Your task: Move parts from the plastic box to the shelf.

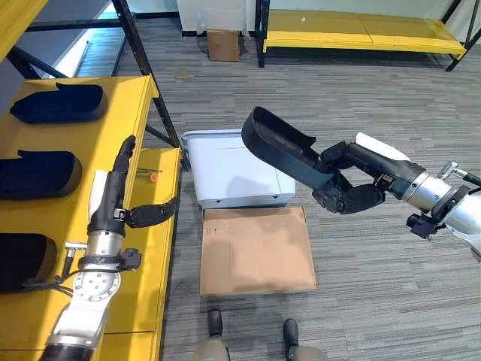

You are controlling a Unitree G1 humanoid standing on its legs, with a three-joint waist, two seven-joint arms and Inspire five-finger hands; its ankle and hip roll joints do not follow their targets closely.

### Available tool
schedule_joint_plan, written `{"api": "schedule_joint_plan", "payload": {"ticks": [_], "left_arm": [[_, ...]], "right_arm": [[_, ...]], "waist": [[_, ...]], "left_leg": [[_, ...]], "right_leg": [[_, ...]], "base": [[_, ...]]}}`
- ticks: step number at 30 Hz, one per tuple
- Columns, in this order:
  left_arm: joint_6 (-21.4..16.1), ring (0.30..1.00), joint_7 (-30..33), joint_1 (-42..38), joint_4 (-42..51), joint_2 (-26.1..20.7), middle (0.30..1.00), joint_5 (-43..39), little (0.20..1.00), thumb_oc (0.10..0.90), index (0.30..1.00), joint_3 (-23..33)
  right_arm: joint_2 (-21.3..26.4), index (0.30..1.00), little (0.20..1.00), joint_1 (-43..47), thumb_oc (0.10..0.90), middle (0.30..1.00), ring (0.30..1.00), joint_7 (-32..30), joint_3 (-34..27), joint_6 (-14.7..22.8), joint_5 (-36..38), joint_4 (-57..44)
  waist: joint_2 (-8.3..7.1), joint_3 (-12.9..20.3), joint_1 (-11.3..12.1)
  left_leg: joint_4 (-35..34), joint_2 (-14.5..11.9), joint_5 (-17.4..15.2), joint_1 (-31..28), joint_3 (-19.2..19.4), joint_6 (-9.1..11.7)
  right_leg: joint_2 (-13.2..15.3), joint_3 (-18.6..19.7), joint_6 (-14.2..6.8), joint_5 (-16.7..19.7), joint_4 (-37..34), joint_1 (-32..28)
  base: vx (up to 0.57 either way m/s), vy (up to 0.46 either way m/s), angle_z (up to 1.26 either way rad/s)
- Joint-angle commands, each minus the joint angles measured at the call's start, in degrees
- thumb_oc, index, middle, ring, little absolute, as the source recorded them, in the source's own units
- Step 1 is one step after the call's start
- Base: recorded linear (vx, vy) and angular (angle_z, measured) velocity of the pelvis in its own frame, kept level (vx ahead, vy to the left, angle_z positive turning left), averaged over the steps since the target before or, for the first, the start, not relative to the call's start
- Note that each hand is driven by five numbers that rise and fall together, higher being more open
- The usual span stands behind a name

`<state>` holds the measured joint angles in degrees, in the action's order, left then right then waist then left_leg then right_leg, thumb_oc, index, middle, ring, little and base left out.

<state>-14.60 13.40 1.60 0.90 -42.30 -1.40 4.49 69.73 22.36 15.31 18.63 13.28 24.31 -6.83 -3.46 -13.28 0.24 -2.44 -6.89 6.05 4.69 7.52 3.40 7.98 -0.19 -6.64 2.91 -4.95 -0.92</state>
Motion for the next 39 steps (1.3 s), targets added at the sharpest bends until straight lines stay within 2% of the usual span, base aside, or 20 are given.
{"api": "schedule_joint_plan", "payload": {"ticks": [1,6,8,10,11,12,13,20,27,29,39], "left_arm": [[-7.5,1.000,3.8,-5.7,2.5,-6.9,1.000,4.5,1.000,0.900,1.000,-1.8],[-8.2,1.000,2.9,-7.3,2.9,-10.0,1.000,7.1,1.000,0.900,1.000,-3.9],[-8.6,1.000,2.4,-8.6,3.4,-13.5,1.000,9.5,1.000,0.900,1.000,-4.9],[-8.8,1.000,2.4,-9.1,3.4,-14.8,1.000,10.5,1.000,0.900,1.000,-5.3],[-9.1,1.000,2.3,-11.2,4.2,-18.8,1.000,13.3,1.000,0.900,1.000,-7.0],[-9.1,1.000,2.4,-11.3,4.1,-18.9,1.000,13.3,1.000,0.900,1.000,-7.1],[-9.5,1.000,2.0,-13.2,4.5,-21.5,1.000,14.7,1.000,0.900,1.000,-8.8],[-9.9,1.000,3.7,-24.8,3.3,-26.8,1.000,22.2,1.000,0.900,1.000,-16.6],[-9.4,1.000,4.2,-30.2,1.2,-26.9,1.000,23.8,1.000,0.900,1.000,-20.0],[-9.3,1.000,4.2,-32.9,0.4,-26.1,1.000,23.9,1.000,0.900,1.000,-21.9],[-10.0,1.000,2.4,-36.5,-1.1,-22.1,1.000,21.9,1.000,0.900,1.000,-26.9]], "right_arm": [[-0.2,0.300,0.300,1.8,0.400,0.300,0.300,-1.1,-2.8,4.1,9.0,-2.4],[-2.9,0.300,0.300,0.5,0.400,0.300,0.300,-0.1,-2.9,3.6,11.0,-1.0],[-3.3,0.300,0.300,0.5,0.400,0.300,0.300,0.6,-1.9,3.4,11.1,-0.4],[-3.5,0.300,0.300,0.5,0.400,0.300,0.300,0.7,-1.6,3.5,11.0,-0.1],[-3.0,0.300,0.300,1.3,0.400,0.300,0.300,1.3,-0.1,3.7,11.1,-0.3],[-3.1,0.300,0.300,1.3,0.400,0.300,0.300,1.3,-0.1,3.7,11.1,-0.2],[-2.8,0.300,0.300,2.0,0.400,0.300,0.300,1.6,1.0,4.0,10.8,-0.7],[-3.7,0.300,0.300,3.2,0.400,0.300,0.300,3.4,3.3,4.5,11.3,-1.5],[-4.7,0.300,0.300,4.9,0.400,0.300,0.300,4.1,5.3,4.4,11.3,-2.4],[-5.6,0.300,0.300,6.0,0.400,0.300,0.300,4.5,6.4,4.4,11.3,-3.1],[-7.4,0.300,0.300,8.4,0.400,0.300,0.300,4.5,8.2,4.6,10.9,-3.2]], "waist": [[-1.98,11.1,-0.1],[-1.76,11.6,-0.5],[-1.48,11.9,-0.7],[-1.48,11.9,-0.7],[-1.17,12.3,-0.9],[-1.21,12.3,-0.9],[-1.00,12.6,-1.2],[-0.60,13.4,-2.2],[-0.49,13.7,-2.6],[-0.54,13.9,-3.0],[-0.84,14.1,-3.7]], "left_leg": [[0.6,-6.2,0.2,0.5,-2.3,4.7],[0.2,-6.2,0.3,0.1,-1.9,4.7],[0.1,-6.2,0.3,-0.1,-1.8,4.7],[0.1,-6.2,0.3,-0.1,-1.8,4.7],[-0.2,-6.3,0.4,-0.4,-1.7,4.8],[-0.2,-6.3,0.4,-0.4,-1.7,4.8],[-0.3,-6.3,0.4,-0.7,-1.8,4.9],[-0.2,-6.2,0.2,-1.2,-1.5,5.0],[0.3,-6.4,-0.1,-1.5,-1.2,5.0],[0.4,-6.4,-0.3,-1.6,-1.0,5.0],[0.5,-6.6,-0.4,-1.6,-0.6,4.9]], "right_leg": [[4.8,-0.6,-4.9,-3.7,0.1,-5.4],[4.9,-0.4,-4.9,-3.6,0.1,-5.2],[4.9,-0.4,-4.9,-3.6,0.2,-5.2],[4.9,-0.4,-4.9,-3.5,0.2,-5.2],[4.9,-0.4,-5.0,-3.5,0.2,-5.3],[4.9,-0.4,-5.0,-3.5,0.2,-5.3],[4.9,-0.5,-5.0,-3.5,0.2,-5.5],[5.0,-0.4,-5.1,-3.6,0.2,-5.8],[5.0,-0.1,-5.0,-3.6,0.4,-5.7],[5.0,0.1,-5.0,-3.7,0.4,-5.8],[5.0,0.7,-5.1,-3.6,0.4,-5.5]], "base": [[0.00,0.000,0.00],[0.00,0.001,-0.08],[0.00,-0.002,-0.06],[0.00,0.000,0.00],[0.00,0.000,0.00],[0.00,0.000,0.00],[0.00,0.000,0.00],[0.00,0.000,0.00],[0.00,0.001,-0.01],[0.00,0.000,0.00],[0.00,0.000,0.00]]}}
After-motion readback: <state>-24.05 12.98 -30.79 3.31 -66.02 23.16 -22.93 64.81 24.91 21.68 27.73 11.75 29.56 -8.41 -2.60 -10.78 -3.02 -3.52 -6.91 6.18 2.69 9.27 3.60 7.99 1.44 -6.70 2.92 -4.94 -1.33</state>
